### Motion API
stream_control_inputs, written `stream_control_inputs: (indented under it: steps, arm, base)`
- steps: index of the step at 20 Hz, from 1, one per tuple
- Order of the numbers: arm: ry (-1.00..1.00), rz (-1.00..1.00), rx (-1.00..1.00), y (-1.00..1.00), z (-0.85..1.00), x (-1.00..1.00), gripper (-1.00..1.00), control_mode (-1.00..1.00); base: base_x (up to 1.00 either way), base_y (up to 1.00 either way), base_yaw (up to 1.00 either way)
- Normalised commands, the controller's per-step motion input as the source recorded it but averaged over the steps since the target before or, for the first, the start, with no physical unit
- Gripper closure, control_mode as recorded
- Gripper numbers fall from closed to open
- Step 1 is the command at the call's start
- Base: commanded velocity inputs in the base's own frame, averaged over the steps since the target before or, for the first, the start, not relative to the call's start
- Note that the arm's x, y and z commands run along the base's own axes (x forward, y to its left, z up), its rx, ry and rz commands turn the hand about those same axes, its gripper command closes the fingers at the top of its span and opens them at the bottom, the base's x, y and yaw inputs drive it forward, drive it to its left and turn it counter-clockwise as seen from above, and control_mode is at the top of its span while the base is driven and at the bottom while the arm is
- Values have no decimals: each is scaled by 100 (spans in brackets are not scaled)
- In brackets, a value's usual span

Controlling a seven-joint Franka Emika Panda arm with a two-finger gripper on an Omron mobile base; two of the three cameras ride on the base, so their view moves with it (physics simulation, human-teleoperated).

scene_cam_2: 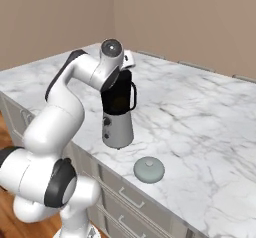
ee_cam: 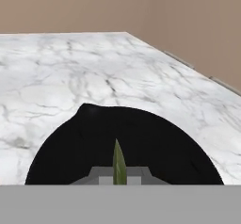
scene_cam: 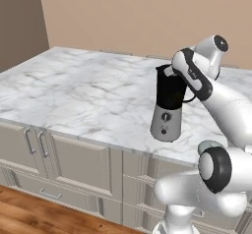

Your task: Grab the lemon and lemon wedge from the fridge, place them in the blender, close the lid, and turn on the blender to create a marinade.

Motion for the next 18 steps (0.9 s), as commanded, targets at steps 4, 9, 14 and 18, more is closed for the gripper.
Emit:
stream_control_inputs:
  steps: [4,9,14,18]
  arm:
    - [3,0,0,-13,-20,39,100,-100]
    - [0,0,0,-5,-19,43,100,-100]
    - [0,0,0,0,-28,30,-100,-100]
    - [1,0,0,0,-6,1,-100,-100]
  base:
    - [0,0,0]
    - [0,0,0]
    - [0,0,0]
    - [0,0,0]
